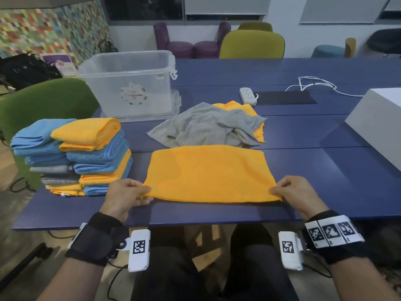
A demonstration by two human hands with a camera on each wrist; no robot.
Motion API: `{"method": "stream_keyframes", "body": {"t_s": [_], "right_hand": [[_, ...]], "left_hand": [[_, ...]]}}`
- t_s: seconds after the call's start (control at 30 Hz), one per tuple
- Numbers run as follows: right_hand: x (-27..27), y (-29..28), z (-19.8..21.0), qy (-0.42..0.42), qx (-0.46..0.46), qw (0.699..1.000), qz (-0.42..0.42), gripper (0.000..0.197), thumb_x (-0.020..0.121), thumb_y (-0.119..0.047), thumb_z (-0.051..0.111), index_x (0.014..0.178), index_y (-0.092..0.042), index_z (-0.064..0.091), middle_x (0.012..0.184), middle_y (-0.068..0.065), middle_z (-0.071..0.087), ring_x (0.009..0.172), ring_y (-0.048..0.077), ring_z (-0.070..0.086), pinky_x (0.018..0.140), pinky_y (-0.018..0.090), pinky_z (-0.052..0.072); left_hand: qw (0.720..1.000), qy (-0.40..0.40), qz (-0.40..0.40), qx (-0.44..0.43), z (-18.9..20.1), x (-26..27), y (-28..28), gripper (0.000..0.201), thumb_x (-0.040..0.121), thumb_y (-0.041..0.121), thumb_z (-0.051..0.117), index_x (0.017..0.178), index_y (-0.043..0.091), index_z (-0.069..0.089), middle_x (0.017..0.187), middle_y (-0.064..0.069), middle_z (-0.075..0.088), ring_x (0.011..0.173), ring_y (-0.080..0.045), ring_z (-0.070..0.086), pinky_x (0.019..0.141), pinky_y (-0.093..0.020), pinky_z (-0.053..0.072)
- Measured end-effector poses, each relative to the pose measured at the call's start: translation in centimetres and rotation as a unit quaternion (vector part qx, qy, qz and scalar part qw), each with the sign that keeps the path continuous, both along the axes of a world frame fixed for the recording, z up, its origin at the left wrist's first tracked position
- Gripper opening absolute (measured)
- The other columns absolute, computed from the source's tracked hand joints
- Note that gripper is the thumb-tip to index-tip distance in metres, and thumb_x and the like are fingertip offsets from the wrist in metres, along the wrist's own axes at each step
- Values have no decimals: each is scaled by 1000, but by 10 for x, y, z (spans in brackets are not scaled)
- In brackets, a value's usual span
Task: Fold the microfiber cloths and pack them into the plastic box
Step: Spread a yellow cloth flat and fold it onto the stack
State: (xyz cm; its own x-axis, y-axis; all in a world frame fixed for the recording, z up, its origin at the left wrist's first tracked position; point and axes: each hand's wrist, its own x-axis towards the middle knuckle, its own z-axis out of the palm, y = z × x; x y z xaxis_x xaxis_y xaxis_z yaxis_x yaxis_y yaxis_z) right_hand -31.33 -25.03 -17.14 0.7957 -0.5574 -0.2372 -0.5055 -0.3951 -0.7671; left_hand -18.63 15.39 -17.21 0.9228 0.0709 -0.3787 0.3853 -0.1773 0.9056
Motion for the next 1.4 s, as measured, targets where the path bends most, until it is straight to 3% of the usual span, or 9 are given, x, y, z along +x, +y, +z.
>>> {"method": "stream_keyframes", "body": {"t_s": [0.27, 0.4, 0.57, 0.77, 0.97, 1.03, 1.13, 1.23, 1.4], "right_hand": [[-1, 2, -11, -32, 15, 999, -12, 19, 88, -29, 77, 86, -11, 69, 75, 7, 69, 59, 18, 67, 72, 42, 54], [3, 4, -9, -42, 6, 999, -3, 23, 90, -38, 73, 84, -16, 68, 87, 3, 68, 82, 22, 63, 74, 37, 48], [9, 9, 1, -49, -32, 998, -17, 32, 94, -33, 69, 78, -5, 66, 75, 10, 64, 70, 23, 62, 64, 34, 46], [-1, 7, 4, 2, -34, 999, -41, 37, 92, -35, 71, 76, -2, 66, 59, 11, 62, 60, 21, 59, 55, 30, 39], [-21, 13, 4, 79, -78, 994, 5, 22, 85, -32, 77, 78, -13, 68, 61, 8, 69, 66, 22, 66, 61, 33, 48], [-27, 15, 8, 107, -110, 988, 13, 20, 84, -35, 76, 85, -18, 66, 70, 5, 69, 74, 22, 66, 69, 37, 52], [-27, 24, 16, 103, -226, 969, 1, 29, 89, -42, 69, 107, -22, 59, 101, 3, 61, 91, 25, 60, 74, 38, 47], [-11, 50, 19, 25, -332, 942, 40, 39, 97, -39, 60, 129, -18, 57, 126, 8, 52, 110, 30, 57, 89, 45, 49], [33, 126, -11, -73, -271, 912, 297, 58, 105, -39, 31, 156, -11, 35, 167, 8, 22, 154, 27, 18, 123, 47, 23]], "left_hand": [[999, -1, -37, 18, -6, 1, 5, 25, 88, 18, 81, 107, 5, 70, 75, -11, 65, 59, -19, 59, 54, -30, 52], [999, 2, -52, 14, -1, 4, 2, 26, 92, 25, 77, 112, 9, 73, 91, -12, 64, 78, -25, 60, 68, -38, 62], [1000, -7, -15, -5, 1, 7, -3, 23, 91, 13, 77, 99, -8, 72, 78, -13, 67, 64, -20, 61, 57, -26, 58], [999, 13, 9, 43, -1, 1, 2, 26, 81, 12, 86, 74, -2, 65, 52, -7, 53, 48, -22, 51, 52, -31, 50], [971, 4, -71, 229, -2, -12, 9, 35, 75, 20, 90, 61, 6, 60, 48, -9, 55, 45, -24, 52, 55, -33, 47], [948, -15, -81, 307, 4, -19, 7, 28, 77, 25, 87, 70, 11, 64, 59, -5, 63, 55, -24, 59, 58, -33, 50], [879, -87, -82, 461, 15, -28, -5, 35, 84, 39, 77, 108, 17, 64, 102, -6, 65, 93, -30, 62, 74, -38, 48], [853, -241, -103, 452, 14, -33, -31, 50, 93, 38, 69, 132, 10, 58, 130, -13, 53, 118, -35, 53, 94, -48, 48], [812, -286, -313, 400, -11, -38, -108, 52, 109, 29, 36, 159, 14, 32, 172, -5, 10, 159, -28, 3, 125, -55, 7]]}}
